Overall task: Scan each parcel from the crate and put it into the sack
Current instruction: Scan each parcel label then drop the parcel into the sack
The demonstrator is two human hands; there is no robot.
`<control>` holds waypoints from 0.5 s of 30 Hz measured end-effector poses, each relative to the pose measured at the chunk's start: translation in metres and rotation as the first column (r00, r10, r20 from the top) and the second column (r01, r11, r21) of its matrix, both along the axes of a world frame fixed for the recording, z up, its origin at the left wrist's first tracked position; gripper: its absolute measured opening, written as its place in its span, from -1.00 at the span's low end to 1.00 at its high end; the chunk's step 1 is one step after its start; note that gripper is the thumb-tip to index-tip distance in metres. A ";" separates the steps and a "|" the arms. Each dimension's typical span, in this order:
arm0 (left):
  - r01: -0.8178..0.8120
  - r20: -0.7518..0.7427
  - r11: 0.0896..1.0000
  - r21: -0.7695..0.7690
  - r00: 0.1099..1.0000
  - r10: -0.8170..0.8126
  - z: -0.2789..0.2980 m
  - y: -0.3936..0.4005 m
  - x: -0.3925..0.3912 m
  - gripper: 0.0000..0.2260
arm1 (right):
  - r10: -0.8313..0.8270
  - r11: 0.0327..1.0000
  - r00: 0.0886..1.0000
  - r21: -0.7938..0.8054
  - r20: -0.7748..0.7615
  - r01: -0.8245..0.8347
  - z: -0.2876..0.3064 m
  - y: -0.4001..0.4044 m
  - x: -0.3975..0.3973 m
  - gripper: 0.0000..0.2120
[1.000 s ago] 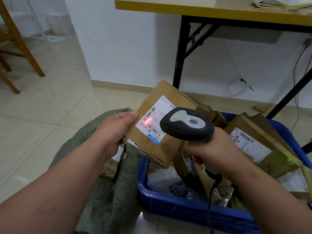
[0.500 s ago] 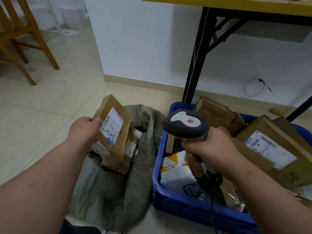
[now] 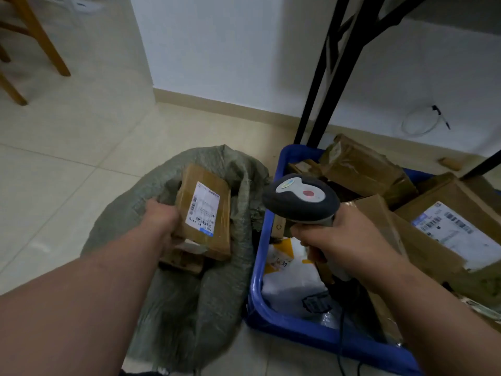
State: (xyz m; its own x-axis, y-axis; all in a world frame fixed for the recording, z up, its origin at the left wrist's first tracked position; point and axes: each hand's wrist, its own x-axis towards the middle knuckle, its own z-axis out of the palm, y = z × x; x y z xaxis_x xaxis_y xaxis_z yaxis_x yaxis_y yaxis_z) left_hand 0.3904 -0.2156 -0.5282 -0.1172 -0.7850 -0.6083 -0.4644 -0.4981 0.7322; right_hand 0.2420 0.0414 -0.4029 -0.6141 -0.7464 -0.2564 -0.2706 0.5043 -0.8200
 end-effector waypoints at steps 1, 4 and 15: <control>0.034 0.025 0.999 -0.034 0.999 -0.033 -0.005 -0.001 -0.002 -0.44 | -0.014 1.000 1.000 -0.001 0.020 0.014 -0.002 -0.001 -0.002 -0.90; 0.154 0.092 0.980 -0.123 0.985 -0.144 -0.013 -0.004 -0.007 -0.50 | -0.031 1.000 0.997 0.000 0.069 0.031 -0.002 -0.001 -0.004 -0.89; 0.293 -0.082 0.891 -0.348 0.937 -0.340 0.073 0.044 -0.040 -0.64 | -0.241 0.967 0.970 -0.070 0.039 0.243 0.022 0.039 -0.012 -0.87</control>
